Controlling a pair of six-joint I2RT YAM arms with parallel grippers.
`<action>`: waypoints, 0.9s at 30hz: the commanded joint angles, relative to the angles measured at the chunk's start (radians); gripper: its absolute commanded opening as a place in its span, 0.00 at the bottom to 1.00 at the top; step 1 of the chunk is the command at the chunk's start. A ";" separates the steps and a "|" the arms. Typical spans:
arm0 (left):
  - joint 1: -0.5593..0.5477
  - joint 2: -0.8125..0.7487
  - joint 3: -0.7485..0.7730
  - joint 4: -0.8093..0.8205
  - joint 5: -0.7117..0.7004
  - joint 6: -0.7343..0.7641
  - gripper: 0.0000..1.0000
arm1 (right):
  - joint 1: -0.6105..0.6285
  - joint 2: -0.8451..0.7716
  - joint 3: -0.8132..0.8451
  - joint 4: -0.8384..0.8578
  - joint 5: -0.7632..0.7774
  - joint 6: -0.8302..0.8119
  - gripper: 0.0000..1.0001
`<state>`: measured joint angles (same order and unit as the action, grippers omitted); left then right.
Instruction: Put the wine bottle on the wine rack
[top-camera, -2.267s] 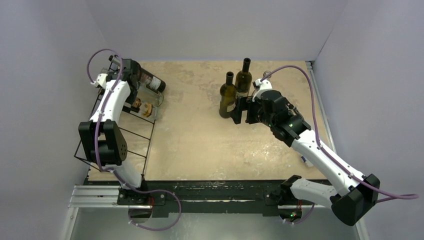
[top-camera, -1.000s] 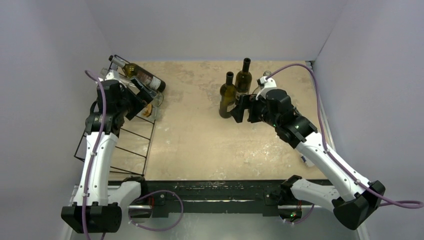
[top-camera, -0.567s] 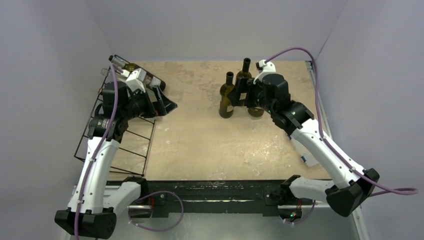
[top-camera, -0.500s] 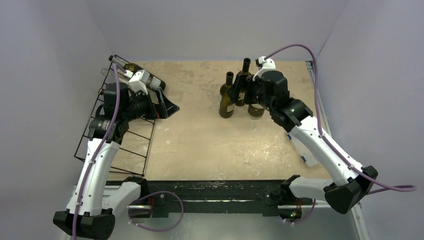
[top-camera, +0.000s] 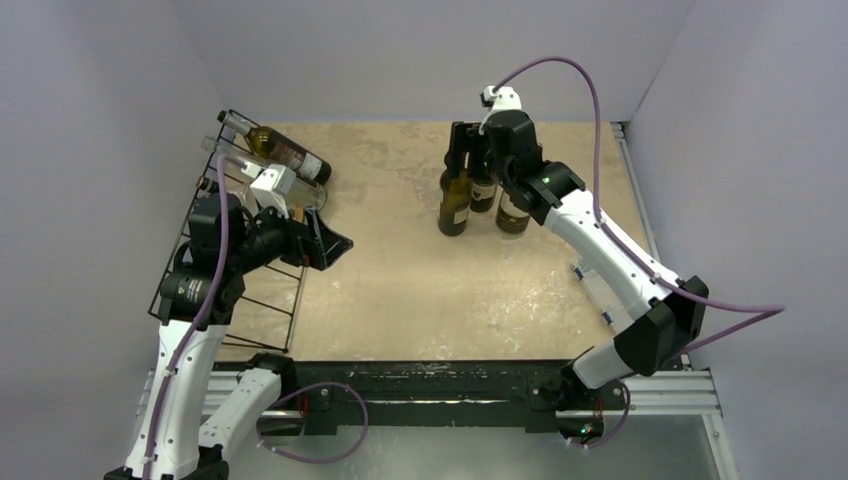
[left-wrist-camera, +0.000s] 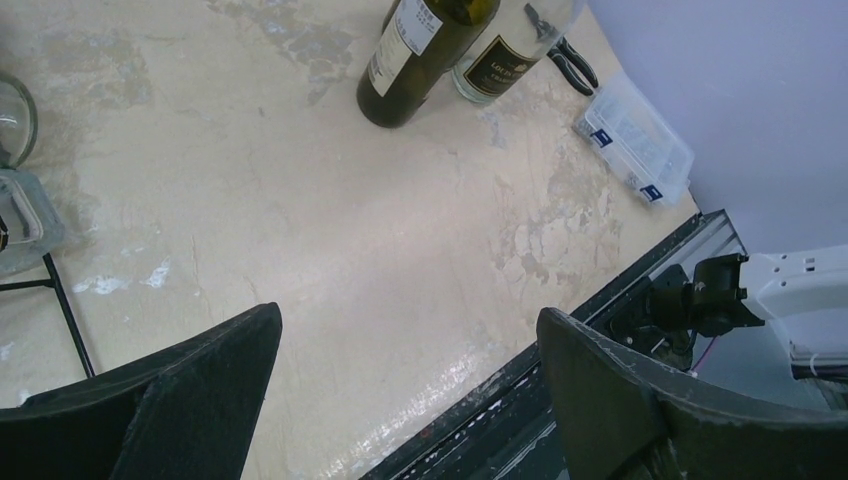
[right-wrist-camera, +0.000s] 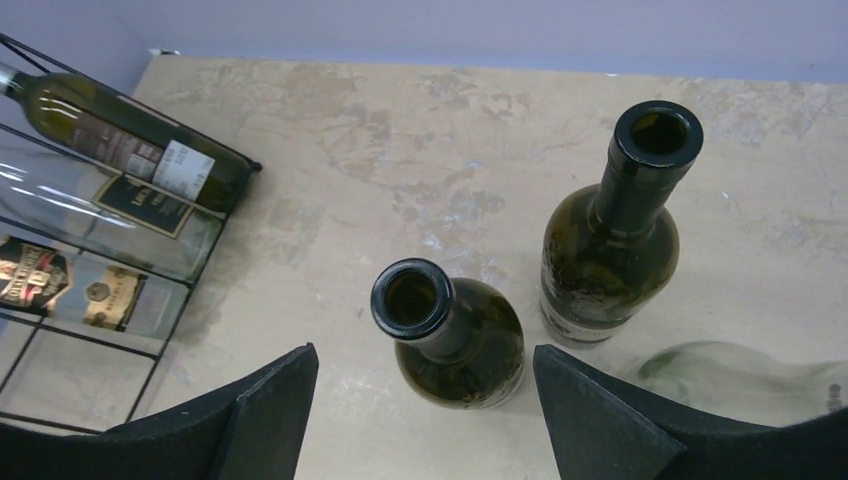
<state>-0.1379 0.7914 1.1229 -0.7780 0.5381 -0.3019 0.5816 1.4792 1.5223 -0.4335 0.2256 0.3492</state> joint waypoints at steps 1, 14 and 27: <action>-0.003 -0.026 -0.017 -0.014 0.032 0.039 1.00 | -0.005 0.040 0.067 0.025 0.061 -0.065 0.81; -0.003 -0.053 -0.025 -0.027 0.054 0.031 1.00 | -0.006 0.150 0.099 0.093 0.095 -0.113 0.60; -0.003 -0.080 -0.056 0.020 0.164 -0.039 1.00 | -0.006 0.180 0.101 0.114 0.075 -0.113 0.34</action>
<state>-0.1379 0.7219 1.0935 -0.8154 0.6239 -0.3031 0.5816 1.6691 1.5879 -0.3676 0.2977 0.2478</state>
